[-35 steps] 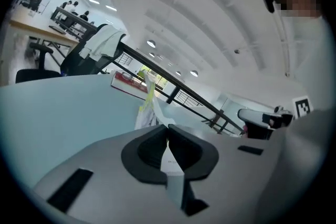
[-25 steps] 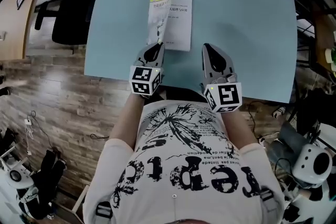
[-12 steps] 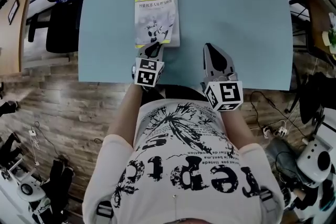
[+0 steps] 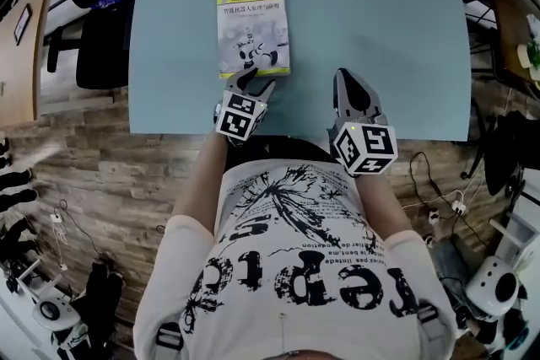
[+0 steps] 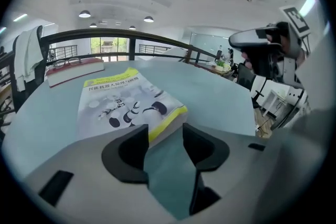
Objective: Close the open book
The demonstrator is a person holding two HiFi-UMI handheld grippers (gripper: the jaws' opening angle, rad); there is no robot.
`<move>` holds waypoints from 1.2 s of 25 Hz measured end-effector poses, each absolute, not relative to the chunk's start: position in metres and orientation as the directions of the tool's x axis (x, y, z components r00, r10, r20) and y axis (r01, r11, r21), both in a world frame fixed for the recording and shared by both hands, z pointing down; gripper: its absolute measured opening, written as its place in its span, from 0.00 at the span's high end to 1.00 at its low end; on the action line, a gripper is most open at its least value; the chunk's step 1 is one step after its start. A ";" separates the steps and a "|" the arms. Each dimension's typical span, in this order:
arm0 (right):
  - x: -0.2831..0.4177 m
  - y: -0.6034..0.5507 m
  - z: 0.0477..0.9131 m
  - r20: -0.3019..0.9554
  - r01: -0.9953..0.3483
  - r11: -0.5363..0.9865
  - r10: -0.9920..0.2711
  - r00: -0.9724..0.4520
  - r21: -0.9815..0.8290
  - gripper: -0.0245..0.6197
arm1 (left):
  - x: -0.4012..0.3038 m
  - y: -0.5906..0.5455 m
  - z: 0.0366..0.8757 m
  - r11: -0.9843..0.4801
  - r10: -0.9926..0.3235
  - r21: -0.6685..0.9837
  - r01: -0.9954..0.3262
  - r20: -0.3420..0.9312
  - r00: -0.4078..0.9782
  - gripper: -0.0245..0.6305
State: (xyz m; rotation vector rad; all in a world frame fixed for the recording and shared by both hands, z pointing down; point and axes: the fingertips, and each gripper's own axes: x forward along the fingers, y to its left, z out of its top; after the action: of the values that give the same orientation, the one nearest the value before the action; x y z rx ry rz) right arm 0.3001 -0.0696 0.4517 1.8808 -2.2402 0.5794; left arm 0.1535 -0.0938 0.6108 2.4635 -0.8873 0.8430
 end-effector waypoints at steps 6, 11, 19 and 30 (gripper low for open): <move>0.279 -0.075 0.442 0.355 -0.971 0.146 -0.912 -0.206 -0.187 0.95 | 0.138 -0.108 0.560 -0.707 -0.507 0.164 -0.688 0.561 0.654 0.73; 0.251 -0.082 0.421 0.322 -0.963 0.220 -0.910 -0.261 -0.157 0.95 | 0.116 -0.130 0.485 -0.693 -0.605 0.146 -0.706 0.415 0.679 0.89; 0.193 -0.095 0.377 0.239 -0.948 0.318 -0.918 -0.316 -0.030 0.95 | 0.058 -0.145 0.373 -0.677 -0.711 0.074 -0.733 0.193 0.676 0.91; 0.154 -0.102 0.334 0.083 -0.943 0.330 -0.942 -0.327 0.038 0.95 | -0.013 -0.139 0.324 -0.628 -0.772 -0.001 -0.778 0.125 0.623 0.93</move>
State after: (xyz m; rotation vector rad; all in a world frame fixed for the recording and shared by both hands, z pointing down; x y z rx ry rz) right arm 0.1535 -0.1023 0.3344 1.7674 -2.4877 0.0263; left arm -0.0130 -0.1391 0.3241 2.7817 -1.3299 0.1750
